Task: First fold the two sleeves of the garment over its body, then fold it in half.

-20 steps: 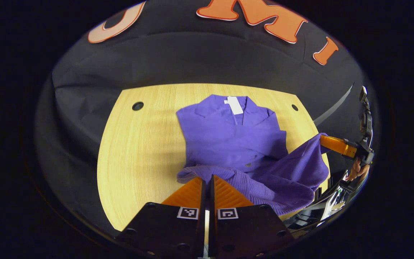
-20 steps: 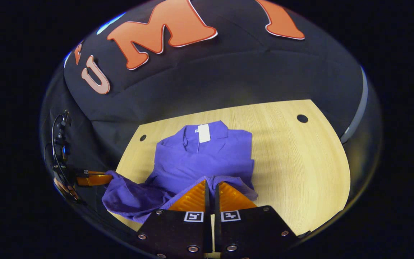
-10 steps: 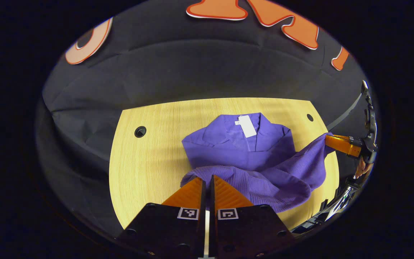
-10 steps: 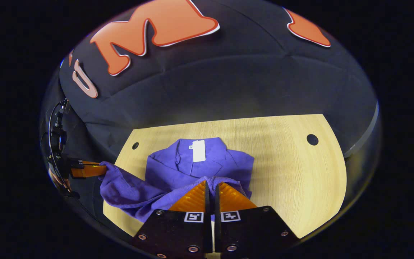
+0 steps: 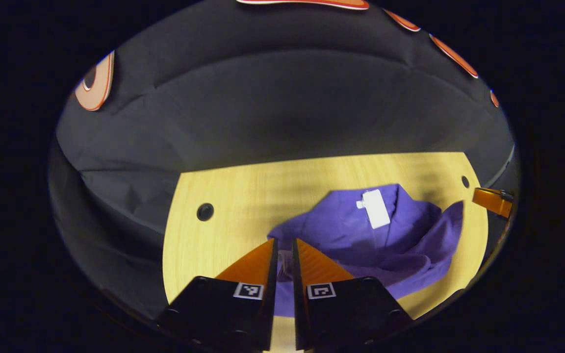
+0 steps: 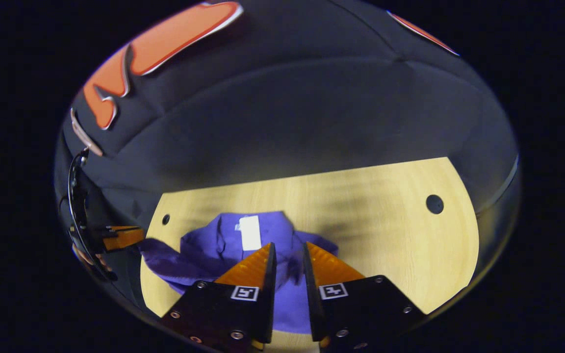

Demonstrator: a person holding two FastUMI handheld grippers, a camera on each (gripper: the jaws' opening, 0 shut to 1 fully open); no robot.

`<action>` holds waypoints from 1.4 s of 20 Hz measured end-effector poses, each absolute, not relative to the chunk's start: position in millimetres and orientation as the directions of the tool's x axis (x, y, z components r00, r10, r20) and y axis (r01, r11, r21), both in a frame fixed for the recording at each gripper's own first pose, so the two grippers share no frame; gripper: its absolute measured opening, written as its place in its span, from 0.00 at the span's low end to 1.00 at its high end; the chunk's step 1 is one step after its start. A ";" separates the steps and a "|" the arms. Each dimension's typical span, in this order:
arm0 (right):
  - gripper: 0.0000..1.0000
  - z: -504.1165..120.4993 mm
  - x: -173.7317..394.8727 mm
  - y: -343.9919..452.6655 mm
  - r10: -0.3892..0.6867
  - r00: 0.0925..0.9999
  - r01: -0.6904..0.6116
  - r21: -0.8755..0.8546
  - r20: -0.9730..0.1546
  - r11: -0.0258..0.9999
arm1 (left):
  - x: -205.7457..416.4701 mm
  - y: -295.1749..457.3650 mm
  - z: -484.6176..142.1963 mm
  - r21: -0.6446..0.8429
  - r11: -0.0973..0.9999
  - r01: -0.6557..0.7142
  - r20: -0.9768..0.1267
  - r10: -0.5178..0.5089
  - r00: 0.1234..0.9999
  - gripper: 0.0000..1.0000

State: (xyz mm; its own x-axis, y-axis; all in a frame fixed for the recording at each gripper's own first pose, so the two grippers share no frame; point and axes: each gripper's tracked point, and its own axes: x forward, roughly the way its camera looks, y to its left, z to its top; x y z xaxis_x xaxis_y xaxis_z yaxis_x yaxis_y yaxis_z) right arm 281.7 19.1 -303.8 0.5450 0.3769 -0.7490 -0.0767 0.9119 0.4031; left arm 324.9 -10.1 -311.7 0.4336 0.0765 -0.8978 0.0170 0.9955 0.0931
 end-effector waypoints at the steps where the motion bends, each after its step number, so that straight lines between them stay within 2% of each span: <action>1: 0.33 -301.8 286.0 11.9 0.365 0.566 -0.061 0.404 -0.739 0.913 | 328.1 -14.1 -307.6 0.090 0.996 0.006 -0.885 0.077 0.459 0.22; 2: 0.45 -300.8 287.5 2.0 0.349 0.579 -0.052 0.394 -0.737 0.918 | 331.4 -15.5 -302.4 0.089 0.996 -0.008 -0.873 0.082 0.481 0.28; 3: 0.43 -298.6 287.7 -7.2 0.331 0.594 -0.055 0.373 -0.734 0.926 | 333.4 -15.1 -299.9 0.079 0.997 -0.021 -0.862 0.079 0.501 0.31; 4: 0.48 -296.7 286.1 -14.6 0.315 0.604 -0.065 0.349 -0.732 0.935 | 334.1 -16.7 -295.9 0.069 0.997 -0.035 -0.850 0.077 0.521 0.37; 5: 0.58 -292.5 285.6 -19.4 0.300 0.623 -0.073 0.329 -0.722 0.942 | 332.0 -18.2 -289.8 0.060 0.997 -0.043 -0.839 0.074 0.538 0.40; 6: 0.64 -286.1 285.3 -23.7 0.287 0.647 -0.078 0.313 -0.707 0.947 | 332.3 -18.8 -284.1 0.052 0.997 -0.053 -0.824 0.073 0.562 0.44; 7: 0.63 -277.4 283.4 -28.1 0.276 0.670 -0.079 0.303 -0.689 0.950 | 333.9 -17.7 -275.5 0.043 0.997 -0.060 -0.805 0.070 0.589 0.54; 8: 0.78 -267.5 280.0 -36.6 0.265 0.690 -0.076 0.296 -0.674 0.952 | 335.4 -16.2 -265.2 0.032 0.998 -0.062 -0.785 0.063 0.616 0.65; 9: 0.85 -256.6 276.5 -43.8 0.250 0.709 -0.071 0.286 -0.659 0.956 | 333.1 -15.1 -253.5 0.022 0.998 -0.062 -0.766 0.057 0.641 0.70; 10: 0.88 -246.5 274.6 -45.5 0.237 0.728 -0.068 0.276 -0.644 0.959 | 331.7 -14.7 -239.9 0.019 0.998 -0.060 -0.744 0.055 0.666 0.86; 12: 0.95 -221.5 269.9 -50.9 0.208 0.773 -0.064 0.253 -0.599 0.965 | 329.7 -9.3 -212.0 0.025 0.998 -0.061 -0.697 0.062 0.714 0.98; 18: 0.95 -136.1 239.0 -73.2 0.112 0.899 -0.041 0.173 -0.424 0.984 | 298.5 -6.5 -117.6 0.008 0.997 -0.075 -0.508 0.068 0.859 0.97; 20: 0.95 -112.7 222.9 -76.1 0.094 0.921 -0.044 0.138 -0.378 0.989 | 284.2 -8.6 -100.6 0.016 0.997 -0.072 -0.480 0.071 0.875 0.97; 21: 1.00 -103.1 213.9 -75.8 0.088 0.928 -0.045 0.125 -0.363 0.991 | 274.1 -12.9 -91.4 0.004 0.998 -0.066 -0.462 0.060 0.885 0.96; 23: 0.95 -89.2 198.7 -71.4 0.084 0.939 -0.051 0.107 -0.335 0.993 | 255.2 -18.7 -68.7 -0.032 0.998 -0.048 -0.416 0.030 0.909 0.96; 25: 1.00 -67.9 180.0 -66.5 0.085 0.950 -0.055 0.106 -0.302 0.993 | 234.7 -20.1 -46.0 -0.018 0.999 -0.044 -0.361 0.035 0.932 0.96; 26: 0.95 -60.9 169.4 -64.2 0.083 0.954 -0.054 0.107 -0.287 0.993 | 226.5 -23.6 -38.7 -0.009 0.999 -0.037 -0.341 0.031 0.939 0.96; 28: 0.95 -47.9 149.3 -57.3 0.086 0.963 -0.060 0.110 -0.255 0.992 | 201.4 -33.0 -33.6 -0.011 1.000 -0.010 -0.324 0.006 0.946 0.96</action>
State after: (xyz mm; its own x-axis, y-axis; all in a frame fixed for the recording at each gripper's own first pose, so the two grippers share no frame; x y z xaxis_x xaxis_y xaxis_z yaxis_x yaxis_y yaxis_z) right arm 149.3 -57.3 -47.9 0.9632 0.0863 -0.2546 -0.0599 0.9921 0.1098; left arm 201.4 -33.0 -33.6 0.9461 0.0056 -0.3238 -0.0097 0.9999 -0.0111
